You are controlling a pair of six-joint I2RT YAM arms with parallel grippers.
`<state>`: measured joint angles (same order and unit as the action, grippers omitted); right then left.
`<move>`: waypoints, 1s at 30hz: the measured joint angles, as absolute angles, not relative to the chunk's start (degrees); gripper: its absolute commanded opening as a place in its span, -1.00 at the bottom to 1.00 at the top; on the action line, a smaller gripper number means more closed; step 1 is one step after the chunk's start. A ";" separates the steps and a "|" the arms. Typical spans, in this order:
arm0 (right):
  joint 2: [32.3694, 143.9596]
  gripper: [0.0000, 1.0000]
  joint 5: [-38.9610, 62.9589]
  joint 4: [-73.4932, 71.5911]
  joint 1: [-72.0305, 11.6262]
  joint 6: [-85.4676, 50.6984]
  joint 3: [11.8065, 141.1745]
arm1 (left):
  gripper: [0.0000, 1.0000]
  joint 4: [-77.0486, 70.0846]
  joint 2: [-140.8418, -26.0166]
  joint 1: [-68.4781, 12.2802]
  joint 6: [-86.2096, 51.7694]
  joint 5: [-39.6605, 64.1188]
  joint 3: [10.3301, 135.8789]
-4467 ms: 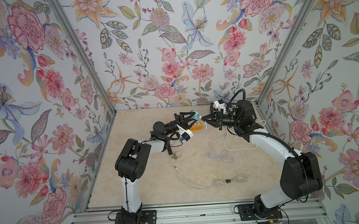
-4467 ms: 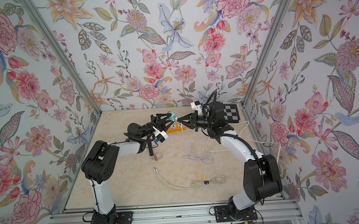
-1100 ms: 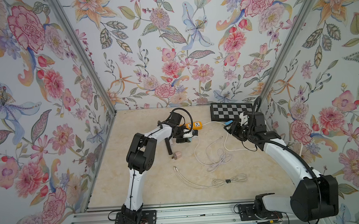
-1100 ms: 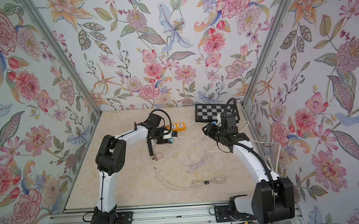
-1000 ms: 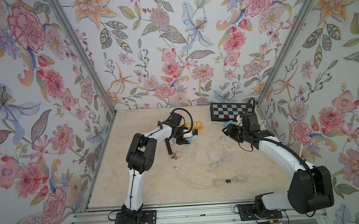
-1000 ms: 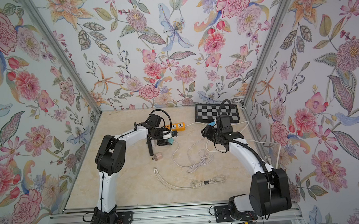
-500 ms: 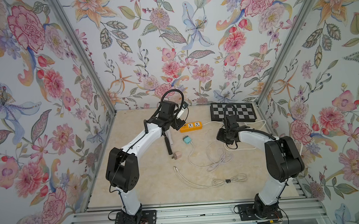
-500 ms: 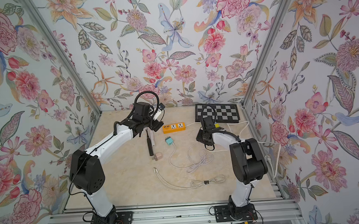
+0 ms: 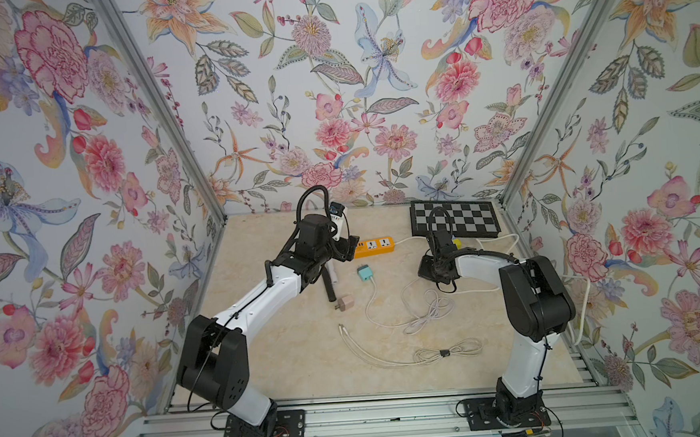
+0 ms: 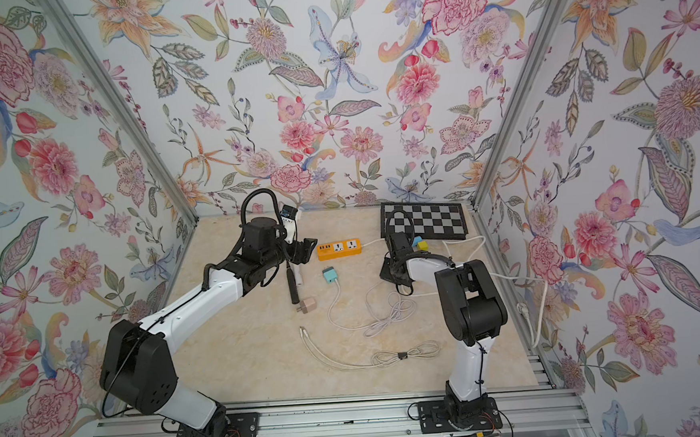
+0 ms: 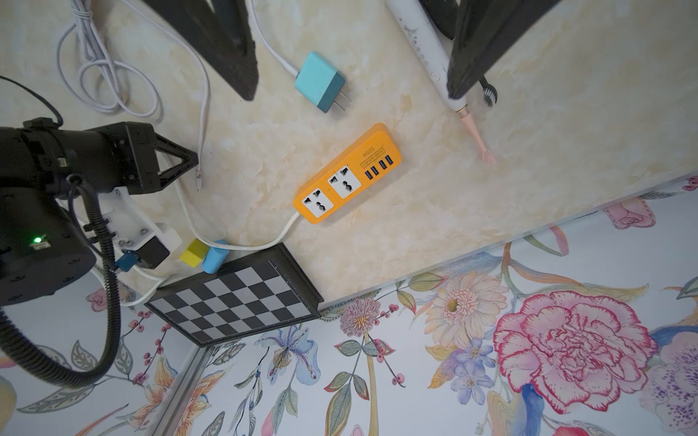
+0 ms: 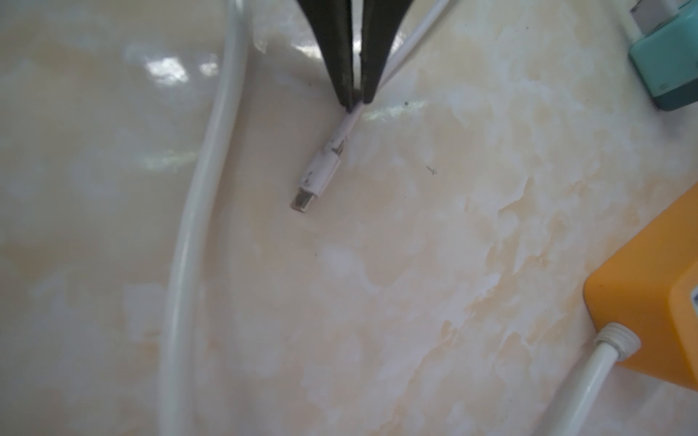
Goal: Charge the electric toothbrush
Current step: Pick up the charging cable from the center of the board.
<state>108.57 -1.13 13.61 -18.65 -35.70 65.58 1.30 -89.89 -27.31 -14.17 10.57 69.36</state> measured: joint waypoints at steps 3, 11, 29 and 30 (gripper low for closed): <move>108.55 -0.86 -2.02 13.65 -19.59 -32.82 65.82 | 0.70 1.21 -88.60 -27.31 -18.04 10.76 69.10; 108.12 -0.02 -3.27 13.63 -19.42 -30.74 66.43 | 0.81 1.26 -86.94 -27.31 -22.39 10.46 67.68; 113.75 -0.92 -8.16 15.46 -22.39 -32.21 72.36 | 0.84 1.15 -86.17 -27.27 -26.26 9.78 64.69; 113.75 -1.00 -8.56 15.66 -22.57 -31.88 72.42 | 0.83 1.13 -85.84 -27.27 -26.98 9.65 64.53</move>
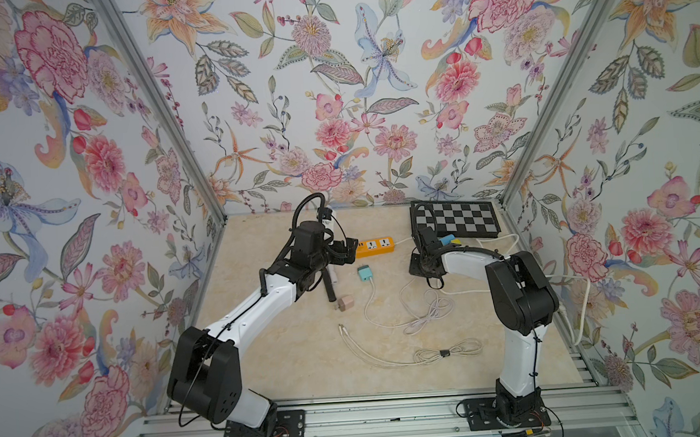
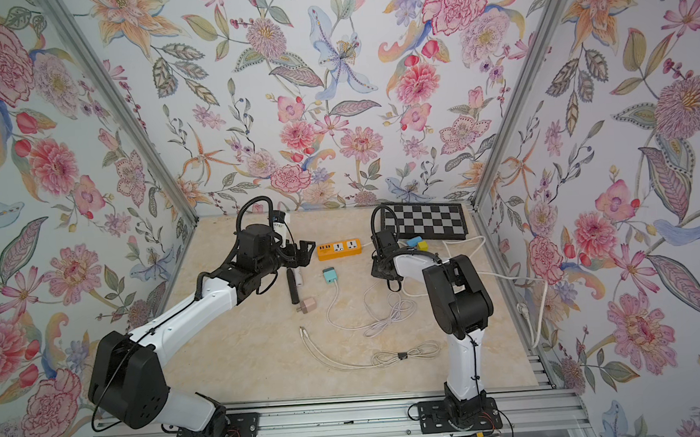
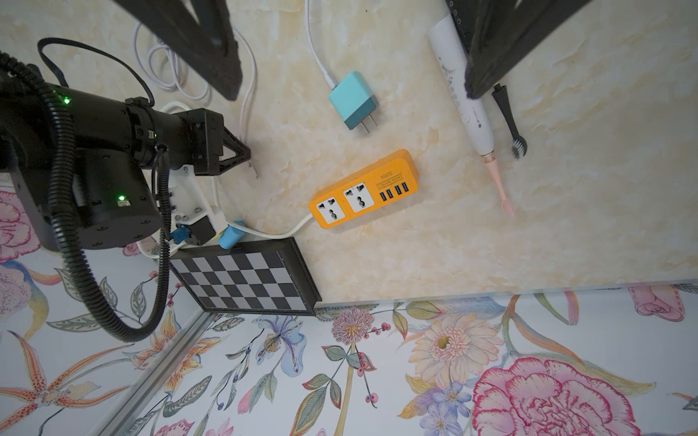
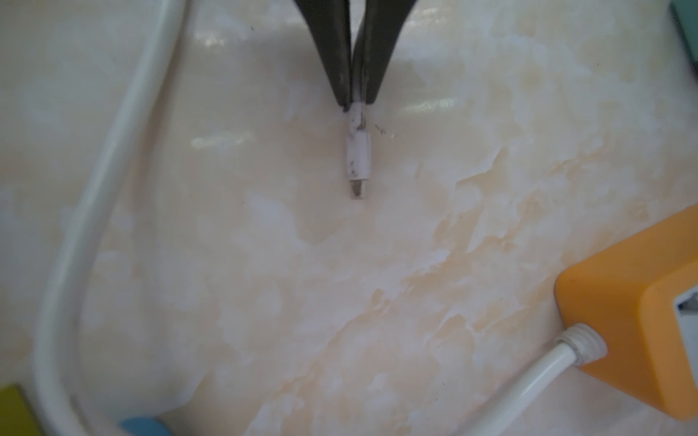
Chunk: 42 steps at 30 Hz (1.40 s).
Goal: Charge the electric toothbrush
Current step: Pick up the charging cable from the center of the board.
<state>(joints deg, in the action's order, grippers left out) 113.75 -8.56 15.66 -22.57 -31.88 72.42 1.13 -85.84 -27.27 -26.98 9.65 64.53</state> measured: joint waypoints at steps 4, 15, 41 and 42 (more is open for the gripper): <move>113.67 -1.00 -9.32 16.58 -23.44 -29.26 73.38 | 0.80 -0.25 -84.49 -27.07 -30.96 10.17 63.46; 96.20 -1.00 -7.92 6.68 -34.96 -17.96 70.35 | 0.58 -10.96 -87.59 -23.22 -44.91 23.16 62.08; 93.01 -1.00 -3.46 2.24 -41.25 -10.85 70.39 | -0.07 -21.52 -98.37 -23.99 -56.60 35.99 64.01; 93.01 -1.00 -3.49 2.26 -41.30 -10.81 70.39 | -0.10 -21.41 -98.61 -24.10 -56.58 35.81 64.01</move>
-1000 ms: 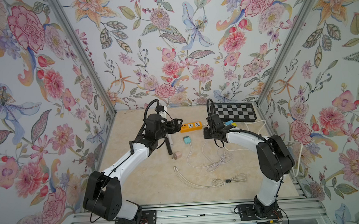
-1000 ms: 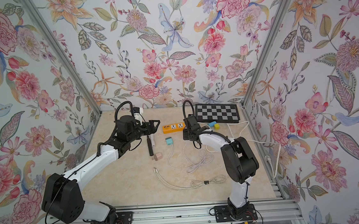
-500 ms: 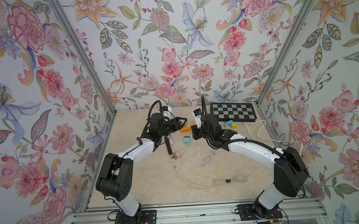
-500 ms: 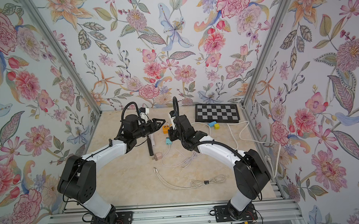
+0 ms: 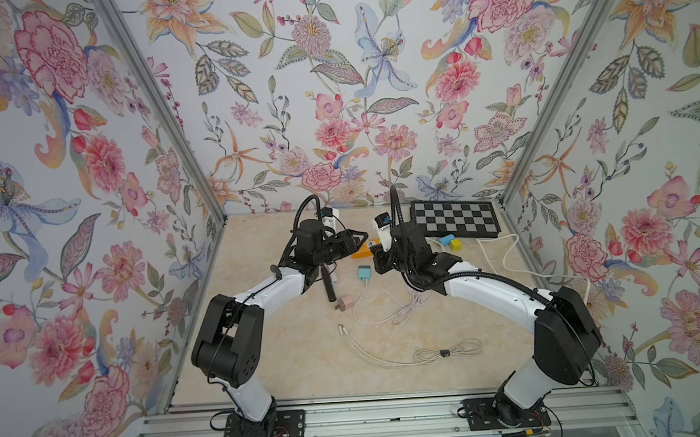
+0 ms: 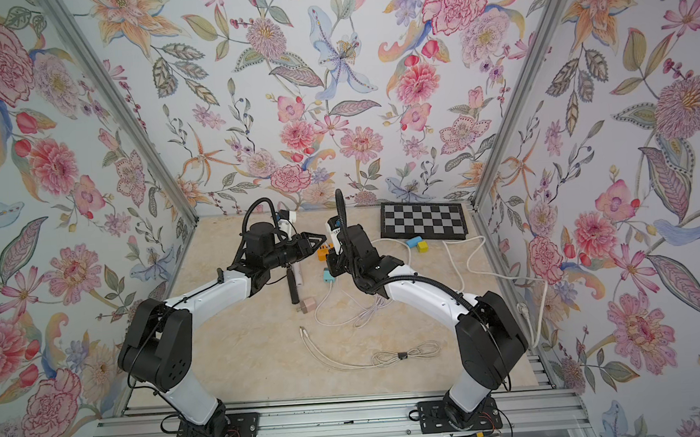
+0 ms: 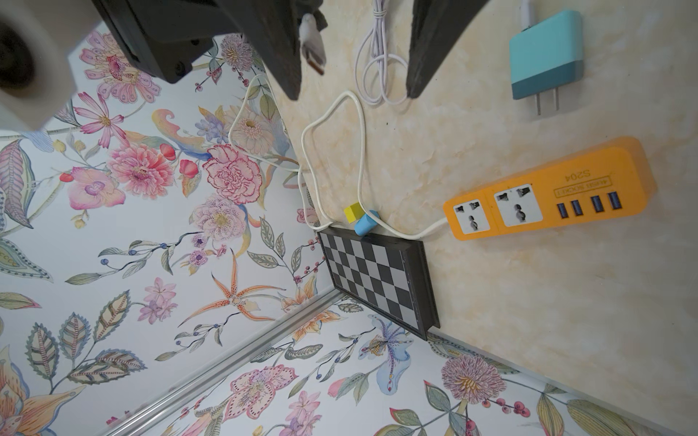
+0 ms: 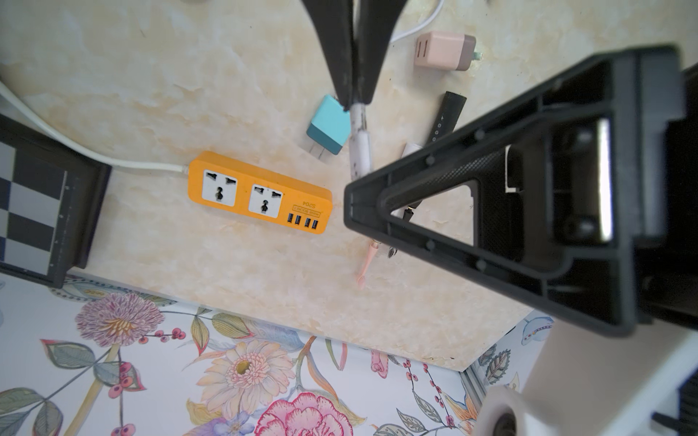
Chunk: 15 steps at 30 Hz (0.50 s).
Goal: Charge the electric toothbrush
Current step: Pick up the charging cable from the center of the board.
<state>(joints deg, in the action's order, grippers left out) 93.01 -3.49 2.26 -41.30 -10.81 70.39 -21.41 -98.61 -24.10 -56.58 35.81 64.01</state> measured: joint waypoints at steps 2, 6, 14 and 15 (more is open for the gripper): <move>93.01 -1.00 -3.53 2.31 -41.34 -10.66 70.39 | -0.23 -21.45 -99.04 -24.29 -56.77 35.81 64.16; 93.01 -1.00 -4.12 2.37 -41.45 -10.11 70.39 | -0.46 -21.76 -99.79 -24.80 -57.56 35.92 64.84; 93.69 -1.00 -5.96 2.76 -41.78 -8.69 70.39 | -0.76 -22.41 -99.83 -25.21 -58.96 37.12 64.84; 93.78 -1.00 -6.09 2.74 -41.85 -8.54 70.39 | -0.79 -22.65 -99.83 -25.21 -59.24 37.21 64.82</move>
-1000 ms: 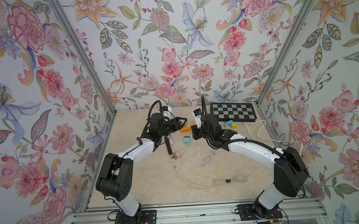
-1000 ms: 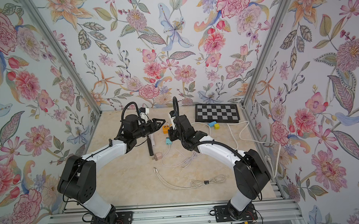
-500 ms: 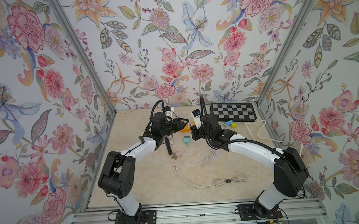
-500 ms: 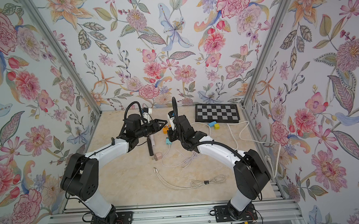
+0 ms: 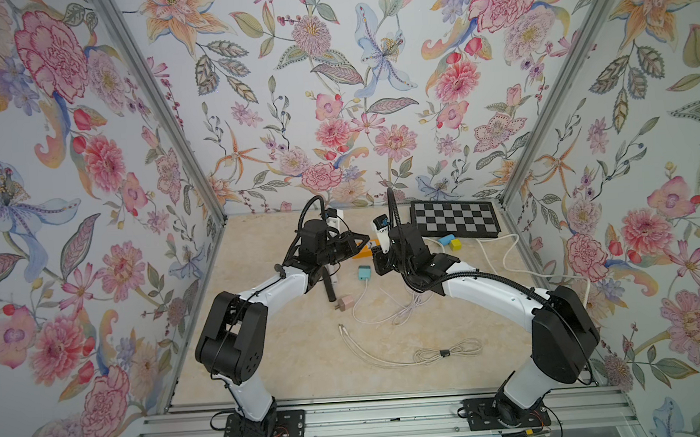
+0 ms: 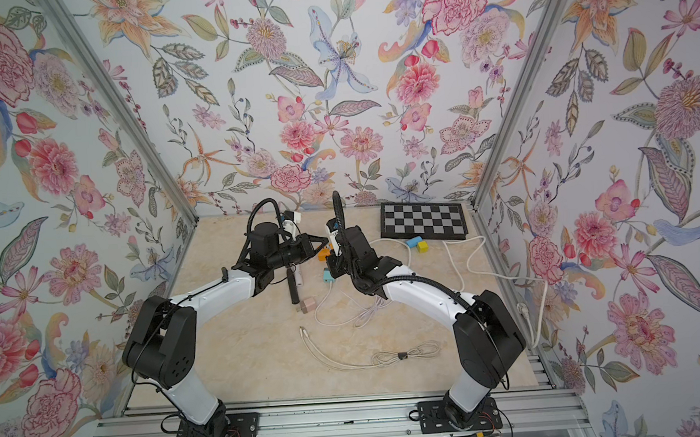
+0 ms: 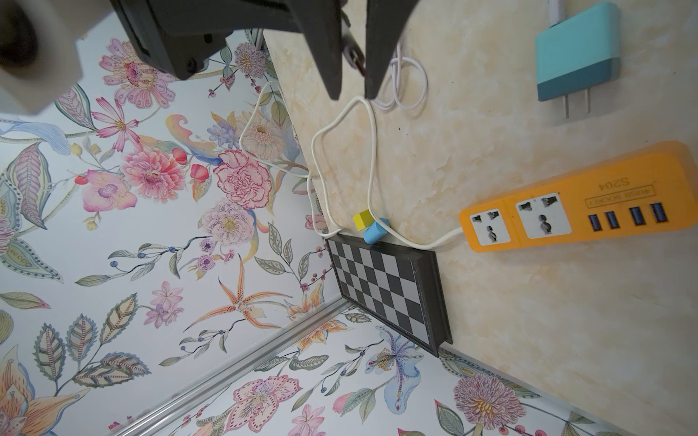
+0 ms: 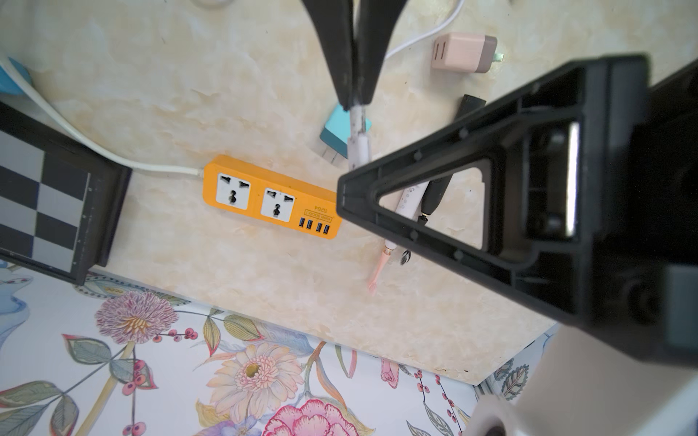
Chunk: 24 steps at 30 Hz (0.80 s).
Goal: Charge the electric toothbrush
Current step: Pick up the charging cable from the center of the board.
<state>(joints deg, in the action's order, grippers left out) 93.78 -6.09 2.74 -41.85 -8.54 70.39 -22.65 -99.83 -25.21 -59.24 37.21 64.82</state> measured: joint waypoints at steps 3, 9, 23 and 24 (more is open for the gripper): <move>93.89 -1.00 -6.66 2.76 -42.00 -8.25 70.39 | -0.92 -23.27 -99.83 -25.28 -59.83 37.32 64.79; 93.89 -0.67 -6.90 2.72 -42.04 -8.12 70.39 | -1.00 -26.00 -99.83 -25.41 -60.73 37.32 63.75; 81.67 0.15 18.17 -15.75 -29.76 -33.32 55.18 | -1.00 -46.72 -99.79 -25.45 -66.89 38.76 57.41; 81.67 0.15 19.97 -19.05 -28.84 -36.49 53.63 | -1.00 -48.29 -99.77 -25.43 -67.66 38.74 56.82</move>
